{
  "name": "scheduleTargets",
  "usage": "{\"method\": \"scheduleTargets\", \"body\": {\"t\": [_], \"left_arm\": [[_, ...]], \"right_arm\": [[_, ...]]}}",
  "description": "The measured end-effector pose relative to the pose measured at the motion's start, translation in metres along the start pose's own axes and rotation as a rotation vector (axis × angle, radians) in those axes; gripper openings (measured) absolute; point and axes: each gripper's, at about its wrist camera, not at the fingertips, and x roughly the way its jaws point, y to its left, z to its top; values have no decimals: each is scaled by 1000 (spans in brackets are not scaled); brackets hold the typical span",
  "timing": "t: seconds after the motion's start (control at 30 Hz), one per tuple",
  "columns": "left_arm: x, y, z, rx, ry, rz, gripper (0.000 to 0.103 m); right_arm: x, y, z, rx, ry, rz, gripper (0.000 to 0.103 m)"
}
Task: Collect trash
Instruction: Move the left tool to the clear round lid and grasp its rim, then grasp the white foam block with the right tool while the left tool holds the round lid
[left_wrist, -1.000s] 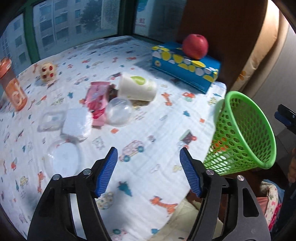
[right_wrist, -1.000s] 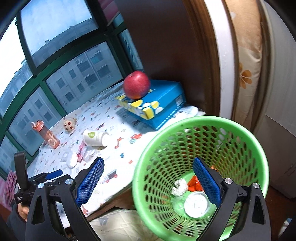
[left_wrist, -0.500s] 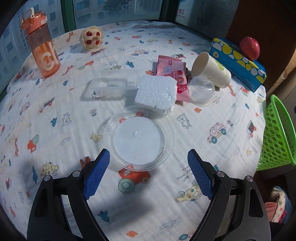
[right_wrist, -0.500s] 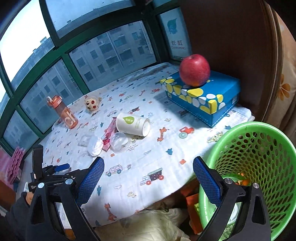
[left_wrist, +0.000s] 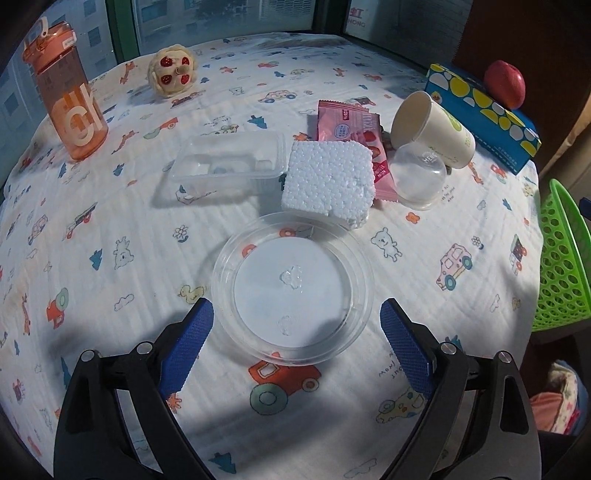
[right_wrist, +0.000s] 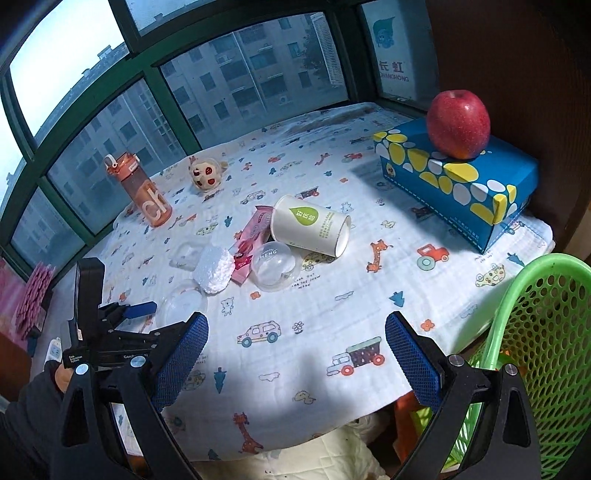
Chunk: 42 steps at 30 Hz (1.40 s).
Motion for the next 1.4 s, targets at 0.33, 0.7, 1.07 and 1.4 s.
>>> {"method": "scheduleTargets", "body": {"t": [0.33,0.7,1.07,1.4], "left_arm": [[15,0,4,29,32,23,92],[-15,20,-9,-44,-33,20,89],[-53,60,-14,-156,-104,48,89],[-51,79,-21,-217,-92,54,89]], "right_arm": [[17,12,0,-20,34,15,93],[46,41,9,-119,66,41,93],[108,106,19,-417,121,31,87],[173,146,24,-619,193,-16,83]]}}
